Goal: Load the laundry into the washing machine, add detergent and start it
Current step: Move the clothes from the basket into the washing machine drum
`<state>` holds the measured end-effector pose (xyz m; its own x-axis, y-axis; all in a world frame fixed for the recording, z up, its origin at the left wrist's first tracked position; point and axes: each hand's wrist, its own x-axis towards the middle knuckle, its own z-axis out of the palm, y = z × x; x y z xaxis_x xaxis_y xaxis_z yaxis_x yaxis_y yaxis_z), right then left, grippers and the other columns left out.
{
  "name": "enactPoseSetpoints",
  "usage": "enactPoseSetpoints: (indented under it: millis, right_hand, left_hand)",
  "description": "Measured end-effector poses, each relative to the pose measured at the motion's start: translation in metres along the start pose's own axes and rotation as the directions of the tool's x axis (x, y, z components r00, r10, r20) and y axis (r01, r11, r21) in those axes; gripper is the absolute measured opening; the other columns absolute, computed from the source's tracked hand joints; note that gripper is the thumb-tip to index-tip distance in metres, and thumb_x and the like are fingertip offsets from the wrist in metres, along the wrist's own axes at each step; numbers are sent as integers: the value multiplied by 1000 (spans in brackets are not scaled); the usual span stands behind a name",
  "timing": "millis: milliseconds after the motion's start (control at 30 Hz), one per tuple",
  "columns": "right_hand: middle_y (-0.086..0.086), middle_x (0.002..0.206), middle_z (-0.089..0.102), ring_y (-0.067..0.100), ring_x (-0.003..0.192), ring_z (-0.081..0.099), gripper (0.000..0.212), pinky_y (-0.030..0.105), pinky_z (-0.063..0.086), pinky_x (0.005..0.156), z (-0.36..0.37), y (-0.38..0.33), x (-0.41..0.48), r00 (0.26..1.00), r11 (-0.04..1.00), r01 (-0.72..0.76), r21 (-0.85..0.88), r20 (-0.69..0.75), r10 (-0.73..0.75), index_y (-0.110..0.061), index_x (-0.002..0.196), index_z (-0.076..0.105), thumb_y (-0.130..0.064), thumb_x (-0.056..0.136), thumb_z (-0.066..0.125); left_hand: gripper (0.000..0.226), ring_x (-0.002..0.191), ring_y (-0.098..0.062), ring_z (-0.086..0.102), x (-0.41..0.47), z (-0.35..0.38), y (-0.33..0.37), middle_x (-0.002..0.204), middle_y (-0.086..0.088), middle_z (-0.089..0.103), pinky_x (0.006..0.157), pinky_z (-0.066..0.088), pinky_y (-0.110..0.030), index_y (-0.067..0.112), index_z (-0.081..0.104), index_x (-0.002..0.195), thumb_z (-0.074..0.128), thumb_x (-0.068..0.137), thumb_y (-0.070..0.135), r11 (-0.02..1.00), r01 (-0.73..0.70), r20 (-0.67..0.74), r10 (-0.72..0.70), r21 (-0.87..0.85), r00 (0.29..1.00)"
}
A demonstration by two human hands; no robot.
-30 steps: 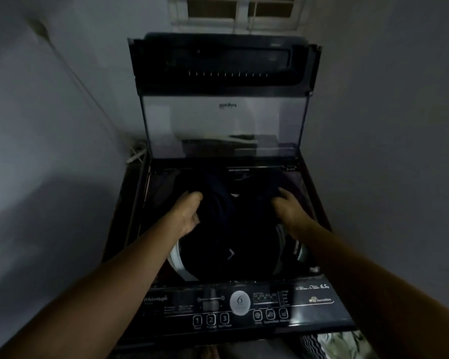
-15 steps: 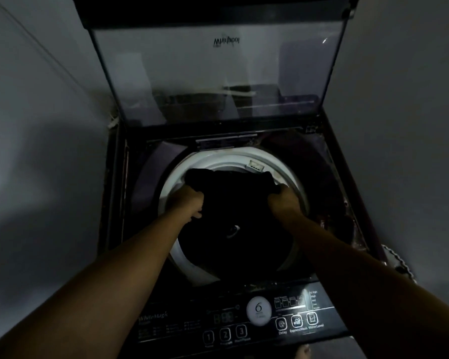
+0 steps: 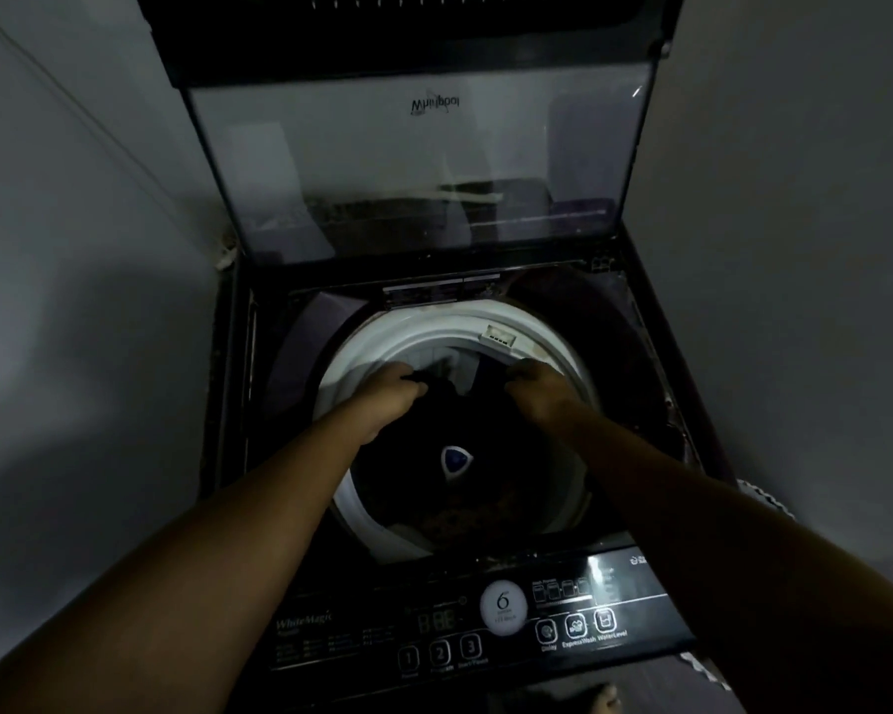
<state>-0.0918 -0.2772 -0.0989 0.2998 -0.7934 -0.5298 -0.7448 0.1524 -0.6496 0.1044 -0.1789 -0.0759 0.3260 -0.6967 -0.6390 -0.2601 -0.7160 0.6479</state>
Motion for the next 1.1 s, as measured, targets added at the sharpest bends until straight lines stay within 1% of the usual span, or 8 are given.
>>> enactPoseSetpoints:
  millis: [167,267,333,533,700,867,967,1100]
  right_hand:
    - [3,80,64,18,67,59,23,28,48,60,-53,-23,-36,995,992,94,87,-49,-90,-18,111,66,-13,92,56]
    - [6,86,67,22,76,63,16,40,56,71,-100,-24,-60,982,981,151,126,-131,-134,-26,96,66,-13,90,58]
    - [8,83,64,23,71,59,18,37,52,61,-134,-16,-76,974,970,168,175,-184,-135,-24,88,62,-9,94,55]
    - [13,98,64,27,76,62,18,36,50,61,-236,66,-116,951,963,133,236,-303,-57,-11,110,61,-5,98,49]
    - [17,112,66,27,79,66,22,38,53,67,-285,177,-137,940,945,30,326,-330,84,-12,115,61,-9,96,50]
    - [17,98,72,34,81,70,23,44,57,68,-294,303,-145,923,916,-108,385,-303,237,-24,97,66,-26,77,54]
    - [21,90,71,39,80,68,27,46,56,66,-279,377,-134,917,924,-182,337,-282,283,-11,90,66,-25,72,52]
    - [3,91,71,28,89,68,20,37,55,79,-244,465,-113,920,926,-258,276,-222,323,-23,98,71,-23,83,58]
  left_hand:
    - [25,105,-24,60,-36,8,59,118,-7,63,72,43,-27,20,59,123,52,101,25,988,-146,41,148,-47,988]
    - [14,104,-22,63,-54,28,104,115,-5,66,74,46,-31,29,63,107,53,98,26,963,-252,63,258,-98,964]
    - [16,103,-19,65,-62,51,136,116,-4,68,70,48,-27,29,63,110,53,98,24,940,-326,82,334,-103,939]
    - [24,103,-16,65,-94,161,222,115,2,66,87,51,-35,24,62,122,54,99,26,888,-447,199,459,-105,866]
    - [13,101,-13,65,-106,268,244,115,4,66,81,52,-31,31,63,109,55,98,29,902,-427,297,425,-62,855]
    - [16,102,-13,64,-95,383,232,112,6,65,86,52,-33,28,63,113,56,98,29,937,-349,378,325,-6,867]
    - [16,100,-14,64,-76,443,206,112,3,65,86,51,-34,26,62,113,56,99,28,968,-251,386,228,10,894]
    - [18,89,-14,61,-38,511,149,104,-4,65,70,45,-27,19,64,114,54,98,22,993,-99,388,65,69,920]
